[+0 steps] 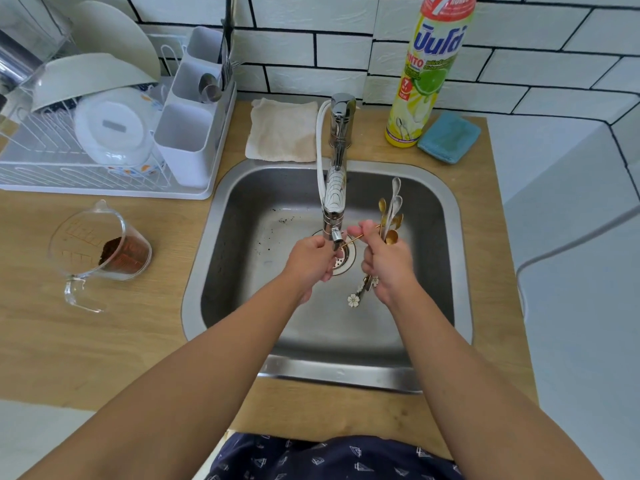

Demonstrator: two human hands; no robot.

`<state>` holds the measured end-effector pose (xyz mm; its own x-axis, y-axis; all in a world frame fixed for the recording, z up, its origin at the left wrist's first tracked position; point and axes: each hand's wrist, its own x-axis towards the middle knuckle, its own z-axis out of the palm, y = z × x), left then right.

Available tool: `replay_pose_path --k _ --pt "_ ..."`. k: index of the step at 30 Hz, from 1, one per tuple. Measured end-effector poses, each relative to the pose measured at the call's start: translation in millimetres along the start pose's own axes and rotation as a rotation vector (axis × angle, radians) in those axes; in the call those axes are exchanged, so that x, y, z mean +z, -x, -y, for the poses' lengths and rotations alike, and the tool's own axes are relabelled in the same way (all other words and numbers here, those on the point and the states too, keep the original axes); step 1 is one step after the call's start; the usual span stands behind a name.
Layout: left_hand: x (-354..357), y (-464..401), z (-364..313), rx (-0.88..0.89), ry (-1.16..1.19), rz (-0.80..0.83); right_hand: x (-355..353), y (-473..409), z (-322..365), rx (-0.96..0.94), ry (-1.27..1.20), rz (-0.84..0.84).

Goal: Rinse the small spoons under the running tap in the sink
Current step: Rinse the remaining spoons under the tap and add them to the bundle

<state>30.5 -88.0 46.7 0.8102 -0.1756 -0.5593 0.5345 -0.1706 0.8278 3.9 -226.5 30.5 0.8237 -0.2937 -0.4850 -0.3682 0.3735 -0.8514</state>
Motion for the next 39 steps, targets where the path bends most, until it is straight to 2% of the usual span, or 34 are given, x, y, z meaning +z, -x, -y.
replay_pose_path --k 5,11,14,18,20,22,26,32,37,39 --pt "-9 8 7 0.071 -0.126 0.213 -3 0 1 0.005 -0.045 -0.047" --pt "-9 10 3 -0.009 -0.122 0.075 7 5 0 0.009 -0.037 0.074" --pt "-9 10 0 -0.075 -0.063 0.077 7 7 3 0.008 -0.028 0.111" --pt "-11 15 6 0.089 -0.26 0.182 8 9 10 0.019 0.018 -0.028" --pt "-11 14 7 0.168 -0.376 0.1 11 11 13 0.04 0.018 -0.067" --pt "-13 13 5 0.183 -0.364 0.035 16 14 14 0.053 -0.008 -0.068" --pt "-16 10 1 0.046 -0.173 0.01 19 18 13 0.063 -0.033 -0.017" --pt "-17 10 14 0.07 -0.078 0.143 21 14 12 0.061 -0.054 -0.136" --pt "-11 9 9 -0.052 -0.021 -0.027 20 18 10 0.068 -0.001 -0.051" --pt "-11 9 7 -0.116 -0.11 -0.043 17 17 10 0.059 0.02 -0.014"
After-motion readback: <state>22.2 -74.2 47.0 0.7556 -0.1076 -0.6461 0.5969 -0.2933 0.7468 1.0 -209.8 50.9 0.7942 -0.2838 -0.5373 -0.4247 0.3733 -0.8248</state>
